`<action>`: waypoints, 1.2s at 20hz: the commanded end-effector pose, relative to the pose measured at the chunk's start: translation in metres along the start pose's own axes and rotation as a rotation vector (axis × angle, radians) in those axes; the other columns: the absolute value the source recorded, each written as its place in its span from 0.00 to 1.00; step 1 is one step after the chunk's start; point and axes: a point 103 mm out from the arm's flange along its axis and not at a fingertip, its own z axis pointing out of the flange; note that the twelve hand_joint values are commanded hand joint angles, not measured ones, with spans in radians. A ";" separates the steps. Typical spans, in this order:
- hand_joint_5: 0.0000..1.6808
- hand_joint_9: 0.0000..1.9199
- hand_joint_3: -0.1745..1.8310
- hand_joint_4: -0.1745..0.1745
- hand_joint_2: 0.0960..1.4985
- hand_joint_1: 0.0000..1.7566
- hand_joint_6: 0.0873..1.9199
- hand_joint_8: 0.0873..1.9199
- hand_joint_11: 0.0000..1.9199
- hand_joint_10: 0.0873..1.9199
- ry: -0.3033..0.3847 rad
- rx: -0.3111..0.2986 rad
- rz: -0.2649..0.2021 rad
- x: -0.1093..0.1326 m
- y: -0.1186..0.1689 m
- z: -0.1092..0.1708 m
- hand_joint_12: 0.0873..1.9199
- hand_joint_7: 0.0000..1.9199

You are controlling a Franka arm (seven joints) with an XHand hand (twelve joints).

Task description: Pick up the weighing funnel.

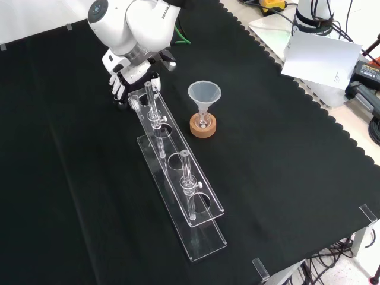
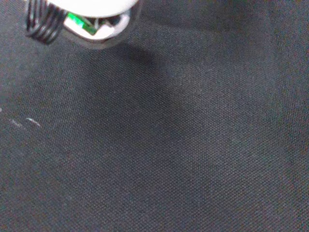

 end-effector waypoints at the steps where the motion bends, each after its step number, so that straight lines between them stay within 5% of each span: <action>1: 0.35 0.36 0.40 0.53 0.36 0.53 0.24 0.32 0.23 0.24 -0.001 0.008 0.004 0.000 0.004 0.002 0.66 0.22; 12: 0.37 0.36 0.41 0.55 0.37 0.53 0.27 0.32 0.24 0.24 0.007 0.007 0.012 -0.004 0.005 0.006 0.66 0.23; 15: 0.49 0.36 0.41 0.67 0.39 0.53 0.31 0.32 0.24 0.24 -0.001 0.006 0.022 -0.005 0.005 0.007 0.66 0.23; 18: 0.61 0.37 0.23 0.95 0.58 0.58 0.41 0.32 0.25 0.24 -0.012 0.009 0.036 -0.005 0.005 0.009 0.66 0.24; 20: 0.65 0.39 0.20 0.99 0.60 0.60 0.40 0.32 0.26 0.24 -0.020 0.007 0.048 -0.005 0.005 0.009 0.65 0.26; 24: 0.67 0.41 0.31 1.00 0.52 0.61 0.42 0.30 0.30 0.21 -0.024 -0.019 0.058 -0.006 0.002 0.001 0.62 0.28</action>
